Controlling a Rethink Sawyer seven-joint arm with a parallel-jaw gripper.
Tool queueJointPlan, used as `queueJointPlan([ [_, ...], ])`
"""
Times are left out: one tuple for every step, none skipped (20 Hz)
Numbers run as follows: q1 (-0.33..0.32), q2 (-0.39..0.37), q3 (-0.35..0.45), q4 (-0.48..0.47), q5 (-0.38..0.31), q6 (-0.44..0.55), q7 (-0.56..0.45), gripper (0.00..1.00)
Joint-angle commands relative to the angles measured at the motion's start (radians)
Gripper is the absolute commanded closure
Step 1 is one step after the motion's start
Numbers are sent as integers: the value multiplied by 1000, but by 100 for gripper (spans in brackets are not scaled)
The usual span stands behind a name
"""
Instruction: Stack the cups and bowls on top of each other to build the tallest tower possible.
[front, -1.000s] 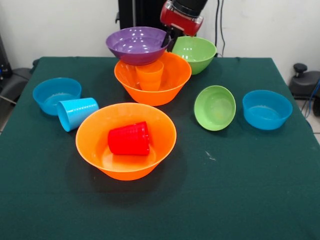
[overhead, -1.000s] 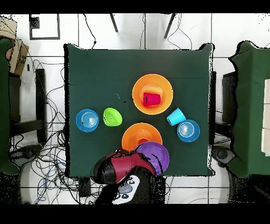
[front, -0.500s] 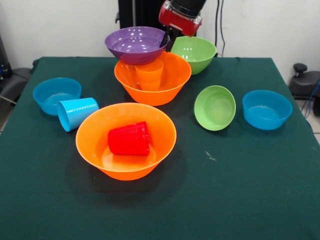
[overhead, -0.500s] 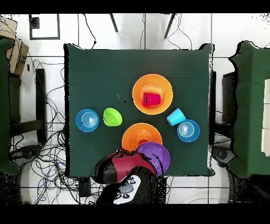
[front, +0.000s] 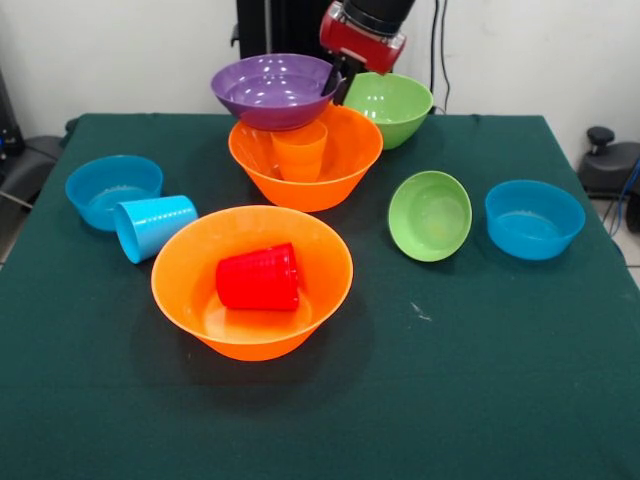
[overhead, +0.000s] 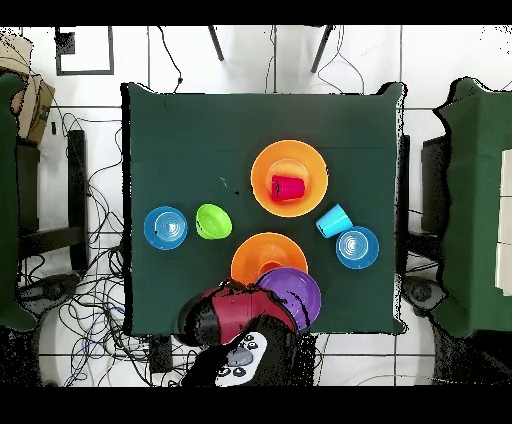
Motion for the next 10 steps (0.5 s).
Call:
queueJointPlan([
  [8, 33, 92, -81, 62, -67, 138, 100],
  [7, 34, 93, -84, 64, -64, 136, 100],
  [12, 34, 91, -83, 69, -63, 140, 100],
  [18, 33, 88, -85, 74, -58, 142, 100],
  [24, 33, 85, -87, 79, -52, 145, 100],
  [31, 33, 82, -89, 85, -47, 147, 100],
  [32, 31, 82, -88, 87, -44, 145, 100],
  [32, 32, 84, -89, 89, -44, 143, 100],
  [31, 33, 86, -90, 91, -43, 140, 100],
  [32, 36, 86, -93, 94, -43, 139, 100],
])
